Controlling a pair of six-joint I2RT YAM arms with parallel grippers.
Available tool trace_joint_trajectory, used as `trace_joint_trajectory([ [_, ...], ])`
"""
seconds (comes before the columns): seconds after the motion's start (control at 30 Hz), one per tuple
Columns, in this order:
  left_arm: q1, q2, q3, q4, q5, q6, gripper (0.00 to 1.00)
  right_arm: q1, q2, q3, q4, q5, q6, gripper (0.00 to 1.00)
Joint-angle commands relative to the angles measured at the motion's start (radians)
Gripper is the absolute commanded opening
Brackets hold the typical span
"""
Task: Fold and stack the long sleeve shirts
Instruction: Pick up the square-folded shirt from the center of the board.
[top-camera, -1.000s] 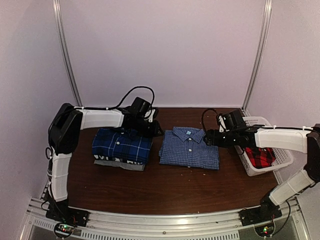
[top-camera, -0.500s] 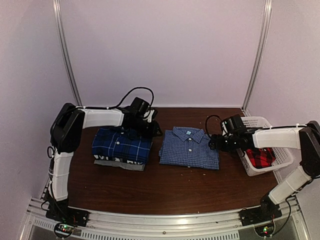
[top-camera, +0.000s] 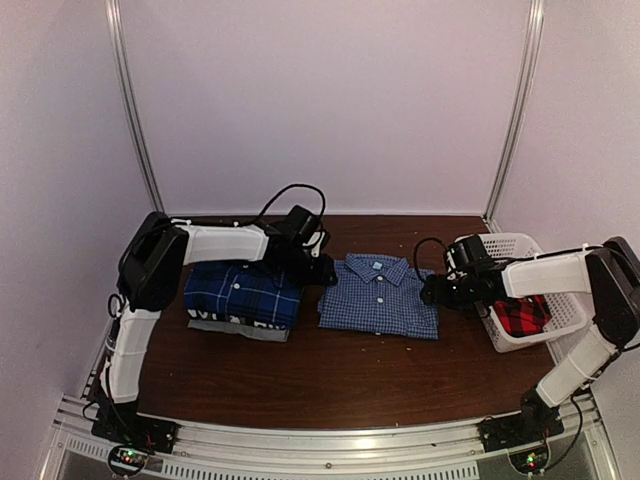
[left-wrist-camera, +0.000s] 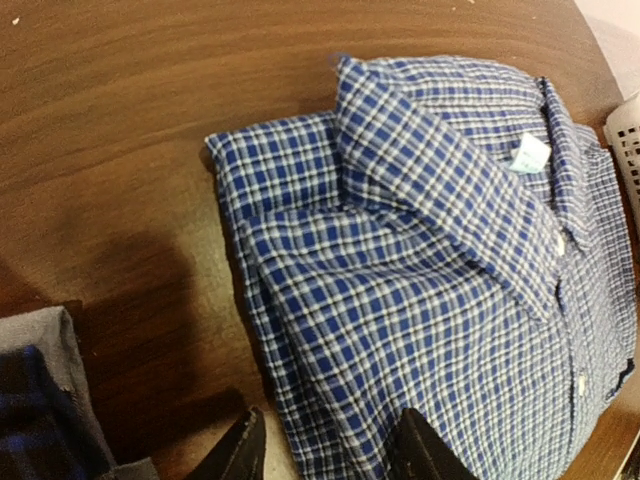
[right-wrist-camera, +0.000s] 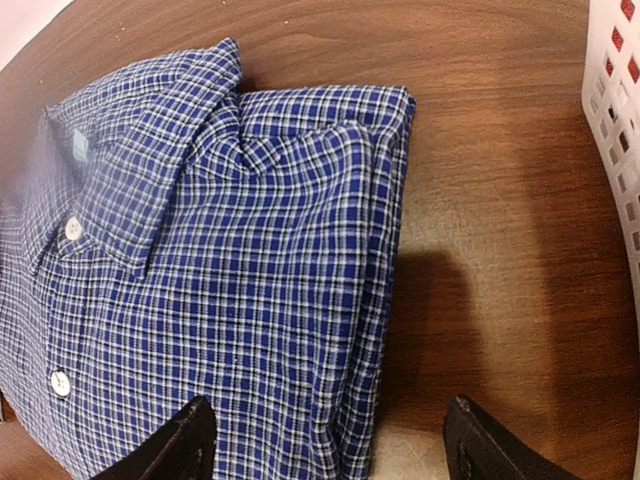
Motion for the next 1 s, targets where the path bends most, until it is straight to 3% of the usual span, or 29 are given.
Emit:
trace_joint_trajectory([
  [0.0,0.004,0.055,0.035,-0.035,-0.051,-0.019,0.46,-0.013,0.018,-0.015,0.038,-0.017,-0.004,0.79],
  [0.53,-0.011,0.136,0.096,-0.071,-0.018,-0.035,0.45,-0.021,0.123,-0.004,0.094,-0.059,0.004,0.77],
  [0.83,-0.043,0.136,0.104,-0.082,-0.014,-0.057,0.33,-0.014,0.184,0.005,0.115,-0.115,0.015,0.68],
  [0.97,-0.052,0.143,0.116,-0.081,-0.007,-0.072,0.23,-0.01,0.188,0.009,0.115,-0.119,0.015,0.59],
])
